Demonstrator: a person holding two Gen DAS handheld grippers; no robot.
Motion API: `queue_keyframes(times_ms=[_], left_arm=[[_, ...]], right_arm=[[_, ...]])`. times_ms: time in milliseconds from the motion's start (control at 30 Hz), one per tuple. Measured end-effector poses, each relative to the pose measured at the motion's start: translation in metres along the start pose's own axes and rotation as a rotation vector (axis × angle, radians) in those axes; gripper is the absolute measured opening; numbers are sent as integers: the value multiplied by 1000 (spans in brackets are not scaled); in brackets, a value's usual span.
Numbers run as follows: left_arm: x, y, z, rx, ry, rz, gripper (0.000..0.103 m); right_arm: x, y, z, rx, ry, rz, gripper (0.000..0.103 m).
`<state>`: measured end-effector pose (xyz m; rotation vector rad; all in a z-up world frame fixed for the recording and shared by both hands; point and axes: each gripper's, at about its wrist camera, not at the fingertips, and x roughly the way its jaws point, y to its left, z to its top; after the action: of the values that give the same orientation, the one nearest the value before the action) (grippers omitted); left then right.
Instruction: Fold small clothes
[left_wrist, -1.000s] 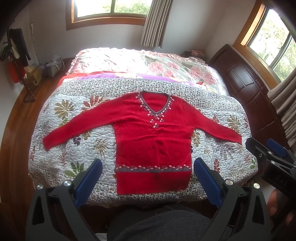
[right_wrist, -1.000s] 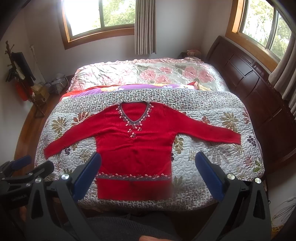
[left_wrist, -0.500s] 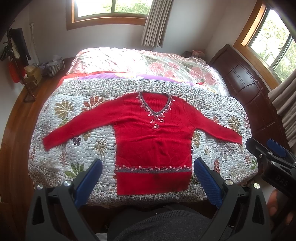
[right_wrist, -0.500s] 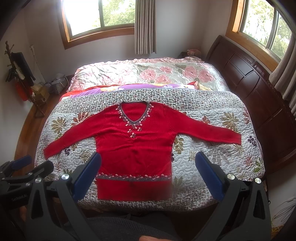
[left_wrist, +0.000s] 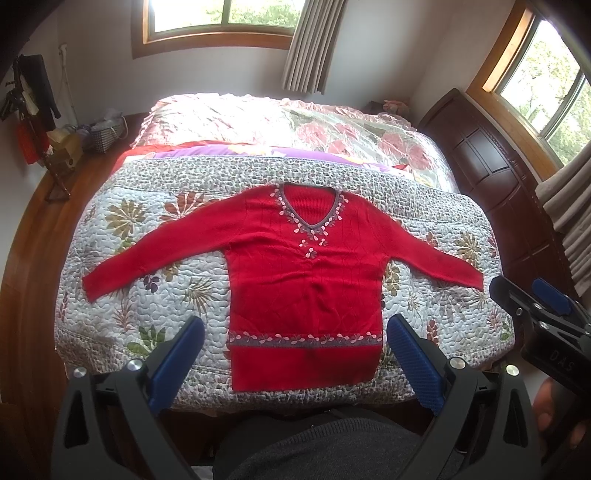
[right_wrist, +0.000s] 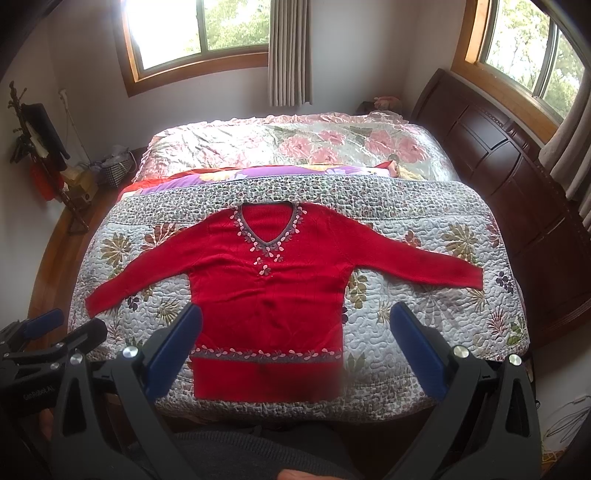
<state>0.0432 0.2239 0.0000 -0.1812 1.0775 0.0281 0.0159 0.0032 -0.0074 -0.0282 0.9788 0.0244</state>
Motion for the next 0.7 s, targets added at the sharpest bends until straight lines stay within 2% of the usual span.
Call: queue_keyframes(times_ms=[67,133,200,267,367,467,567,600,667,700], left_arm=[[4,1,2,-6,-2,4,99],[10,5,5,-20,-45,-12,99],[21,14,6,-58,-118,-34,99],[44,26,8,-116,-104,-77,99],[76,36,12,-141,-99,-119,99],[97,29,17,-87,-144,-116,99],[121,17,25,-65,-102,-122,99],[129,11,27,-60,-92,-132,99],[142,2,29,-70,-61,-138,99],[148,-3,30,-79,-52,-133,99]], right_arm=[[2,-1,0,0,0,-1,100],[6,-5,1,2,-27,-3,100],[11,-17,-1,3,-120,16,100],[30,-31,0,-12,-183,53,100],[80,-65,0,5,-80,-18,100],[124,-119,-6,112,-8,-34,100],[162,-187,-15,248,32,-72,100],[174,-212,-21,309,38,-68,97],[200,-266,-34,454,79,-41,76],[214,-292,-40,529,103,-11,60]])
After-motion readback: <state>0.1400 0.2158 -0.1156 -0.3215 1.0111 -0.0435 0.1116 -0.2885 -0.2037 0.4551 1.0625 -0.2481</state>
